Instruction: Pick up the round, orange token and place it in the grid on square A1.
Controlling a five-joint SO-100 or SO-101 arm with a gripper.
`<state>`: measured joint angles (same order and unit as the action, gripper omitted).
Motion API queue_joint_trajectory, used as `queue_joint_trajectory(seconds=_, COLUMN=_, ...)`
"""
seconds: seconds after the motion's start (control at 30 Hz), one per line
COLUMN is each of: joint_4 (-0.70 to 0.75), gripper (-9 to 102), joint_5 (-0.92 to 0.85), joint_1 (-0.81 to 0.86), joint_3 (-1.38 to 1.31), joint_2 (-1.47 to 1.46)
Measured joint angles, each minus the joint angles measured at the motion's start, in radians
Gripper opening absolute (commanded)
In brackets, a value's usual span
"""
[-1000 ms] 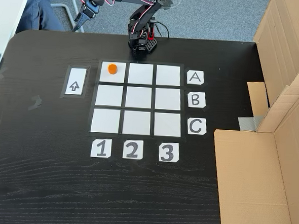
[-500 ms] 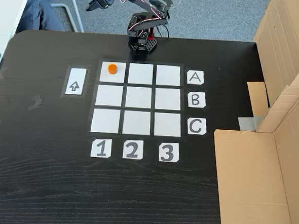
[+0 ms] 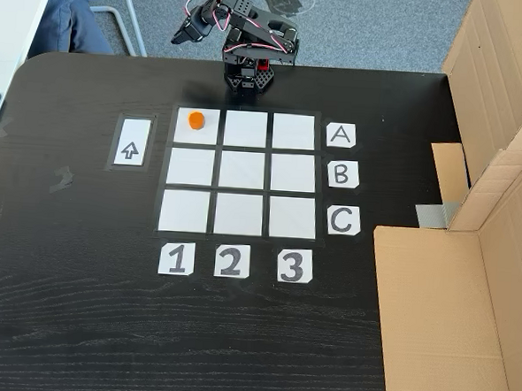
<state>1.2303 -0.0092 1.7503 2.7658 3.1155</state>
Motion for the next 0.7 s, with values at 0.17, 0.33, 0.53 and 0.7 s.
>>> queue_joint_trajectory(seconds=0.17, joint_4=-0.003, gripper=5, joint_5=0.0, joint_1=0.0, joint_3=0.101, joint_2=0.057)
queue_joint_trajectory(seconds=0.33, joint_4=-0.025, gripper=3, joint_5=-0.003, joint_1=0.0, joint_3=0.193, joint_2=0.117)
queue_joint_trajectory(seconds=0.53, joint_4=-0.054, gripper=-1, joint_5=-0.009, joint_1=0.0, joint_3=0.262, joint_2=0.196)
queue_joint_trajectory(seconds=0.7, joint_4=-0.075, gripper=-1, joint_5=-0.025, joint_1=0.0, joint_3=0.285, joint_2=0.201)
